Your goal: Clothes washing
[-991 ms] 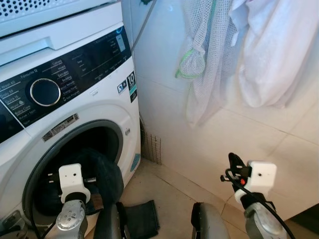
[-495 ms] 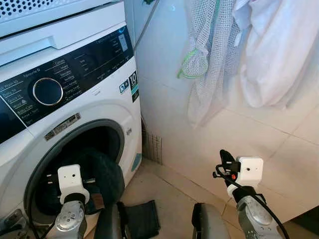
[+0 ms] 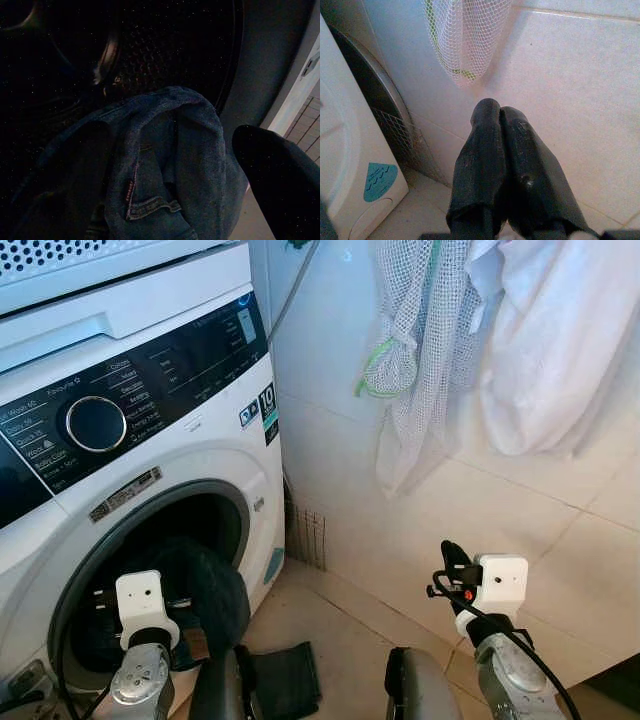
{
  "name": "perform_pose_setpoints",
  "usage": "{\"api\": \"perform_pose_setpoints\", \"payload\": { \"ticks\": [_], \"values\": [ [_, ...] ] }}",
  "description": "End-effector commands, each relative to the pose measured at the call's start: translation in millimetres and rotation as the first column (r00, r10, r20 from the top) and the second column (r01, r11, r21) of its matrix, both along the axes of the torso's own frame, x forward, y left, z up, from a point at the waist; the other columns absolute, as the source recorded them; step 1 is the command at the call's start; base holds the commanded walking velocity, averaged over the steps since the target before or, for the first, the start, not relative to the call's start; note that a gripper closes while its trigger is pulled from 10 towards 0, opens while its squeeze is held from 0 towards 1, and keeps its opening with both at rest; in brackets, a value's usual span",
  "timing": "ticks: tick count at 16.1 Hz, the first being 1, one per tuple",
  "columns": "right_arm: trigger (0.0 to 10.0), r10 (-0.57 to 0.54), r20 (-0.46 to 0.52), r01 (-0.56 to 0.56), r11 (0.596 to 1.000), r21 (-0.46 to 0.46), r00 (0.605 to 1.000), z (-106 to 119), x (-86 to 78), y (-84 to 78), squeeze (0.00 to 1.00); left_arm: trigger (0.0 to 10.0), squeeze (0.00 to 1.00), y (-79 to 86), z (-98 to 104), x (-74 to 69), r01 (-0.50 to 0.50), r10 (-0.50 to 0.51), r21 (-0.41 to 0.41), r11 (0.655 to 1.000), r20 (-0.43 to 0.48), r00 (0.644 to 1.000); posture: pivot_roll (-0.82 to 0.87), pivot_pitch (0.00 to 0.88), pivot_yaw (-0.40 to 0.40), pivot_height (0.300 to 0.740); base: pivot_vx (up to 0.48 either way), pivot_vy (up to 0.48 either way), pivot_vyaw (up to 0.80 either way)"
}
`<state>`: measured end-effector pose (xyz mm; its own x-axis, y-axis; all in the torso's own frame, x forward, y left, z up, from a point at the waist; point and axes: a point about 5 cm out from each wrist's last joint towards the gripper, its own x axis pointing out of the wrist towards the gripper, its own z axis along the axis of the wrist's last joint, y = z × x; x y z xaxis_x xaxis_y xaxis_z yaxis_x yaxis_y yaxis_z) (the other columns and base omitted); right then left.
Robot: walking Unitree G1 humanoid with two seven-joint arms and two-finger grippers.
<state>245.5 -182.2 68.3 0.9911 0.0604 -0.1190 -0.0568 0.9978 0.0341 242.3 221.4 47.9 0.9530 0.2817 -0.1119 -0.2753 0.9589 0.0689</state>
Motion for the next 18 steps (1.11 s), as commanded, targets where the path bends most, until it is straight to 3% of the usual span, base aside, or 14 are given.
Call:
{"api": "perform_pose_setpoints", "payload": {
  "ticks": [1,18],
  "values": [
    [10.0,-0.001,-0.002,0.001,1.0,-0.006,1.0,-0.9,-1.3,-1.6,0.0,10.0,0.0,2.7,5.4,0.4,-0.014,0.014,-0.001,1.0,0.03,0.999,0.02,0.257,0.034,0.544,0.0,0.0,0.0],
    [10.0,-0.001,-0.002,0.001,1.0,-0.006,1.0,-0.9,-1.3,-1.6,0.0,10.0,0.0,2.7,5.4,0.4,-0.014,0.014,-0.001,1.0,0.03,0.999,0.02,0.257,0.034,0.544,0.0,0.0,0.0]
  ]
}}
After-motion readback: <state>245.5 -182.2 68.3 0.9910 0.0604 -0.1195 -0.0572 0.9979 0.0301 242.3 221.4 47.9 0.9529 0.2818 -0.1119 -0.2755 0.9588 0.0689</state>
